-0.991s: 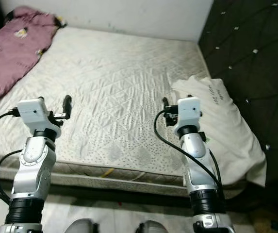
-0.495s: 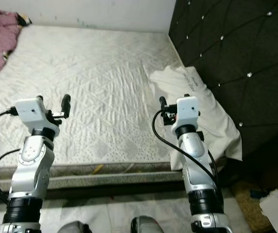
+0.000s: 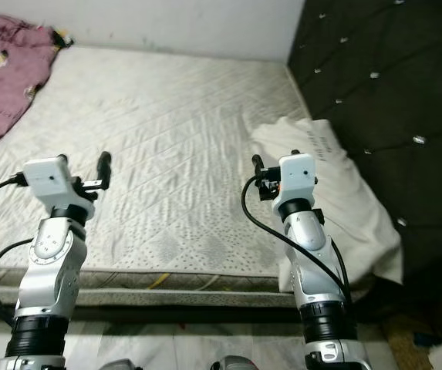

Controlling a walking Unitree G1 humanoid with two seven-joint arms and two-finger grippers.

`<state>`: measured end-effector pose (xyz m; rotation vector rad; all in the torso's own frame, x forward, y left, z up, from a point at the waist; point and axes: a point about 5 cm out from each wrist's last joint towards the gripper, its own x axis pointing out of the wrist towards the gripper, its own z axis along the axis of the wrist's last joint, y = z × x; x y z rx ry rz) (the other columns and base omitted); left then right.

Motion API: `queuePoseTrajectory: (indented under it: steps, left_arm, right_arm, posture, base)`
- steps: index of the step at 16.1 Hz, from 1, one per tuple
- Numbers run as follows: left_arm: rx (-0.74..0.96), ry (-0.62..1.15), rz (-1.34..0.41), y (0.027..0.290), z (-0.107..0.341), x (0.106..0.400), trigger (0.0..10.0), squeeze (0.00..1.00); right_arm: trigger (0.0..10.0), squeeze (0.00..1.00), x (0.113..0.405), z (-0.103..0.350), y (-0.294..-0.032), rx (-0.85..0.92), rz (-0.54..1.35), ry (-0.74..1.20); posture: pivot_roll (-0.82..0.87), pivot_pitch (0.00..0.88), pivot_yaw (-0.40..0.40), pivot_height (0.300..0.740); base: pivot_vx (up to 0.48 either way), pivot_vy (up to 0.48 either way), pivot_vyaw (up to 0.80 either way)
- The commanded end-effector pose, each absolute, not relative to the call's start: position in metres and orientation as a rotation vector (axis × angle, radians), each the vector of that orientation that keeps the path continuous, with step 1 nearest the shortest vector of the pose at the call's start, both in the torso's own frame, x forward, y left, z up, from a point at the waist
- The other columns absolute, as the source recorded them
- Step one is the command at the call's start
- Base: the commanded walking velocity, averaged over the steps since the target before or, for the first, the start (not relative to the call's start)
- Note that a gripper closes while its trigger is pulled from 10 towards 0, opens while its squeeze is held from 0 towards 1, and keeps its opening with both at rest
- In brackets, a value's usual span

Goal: Clean up the room

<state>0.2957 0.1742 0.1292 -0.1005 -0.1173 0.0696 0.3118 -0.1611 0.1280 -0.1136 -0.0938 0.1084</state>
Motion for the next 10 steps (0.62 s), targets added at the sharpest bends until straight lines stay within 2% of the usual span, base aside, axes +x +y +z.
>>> queuePoseTrajectory:
  steps: [1,3,5,10]
  left_arm:
    - [-0.094,-0.114,0.06,0.1733,0.13,0.2956,10.0,0.0]
    - [-0.112,-0.112,0.071,0.1747,0.13,0.296,10.0,0.0]
    - [-0.12,-0.119,0.052,0.1729,0.1314,0.2965,10.0,0.0]
    - [-0.13,-0.116,0.051,0.173,0.1324,0.2979,10.0,0.0]
  right_arm:
    - [10.0,0.0,0.3131,0.1294,-0.163,-0.109,0.1,-0.09]
    - [10.0,0.0,0.3139,0.1289,-0.1629,-0.107,0.096,-0.082]
    - [10.0,0.0,0.3139,0.1288,-0.1628,-0.105,0.095,-0.08]
    - [10.0,0.0,0.3139,0.1282,-0.1618,-0.109,0.101,-0.075]
  posture:
    - [-0.01,0.0,-0.069,0.74]
    - [-0.01,0.0,-0.07,0.74]
    - [-0.01,0.0,-0.07,0.74]
    - [-0.02,0.0,-0.068,0.74]
  base:
    - [0.0,0.0,0.0]
    - [0.0,0.0,-0.54]
    - [0.0,0.48,-0.67]
    - [0.0,0.48,0.0]
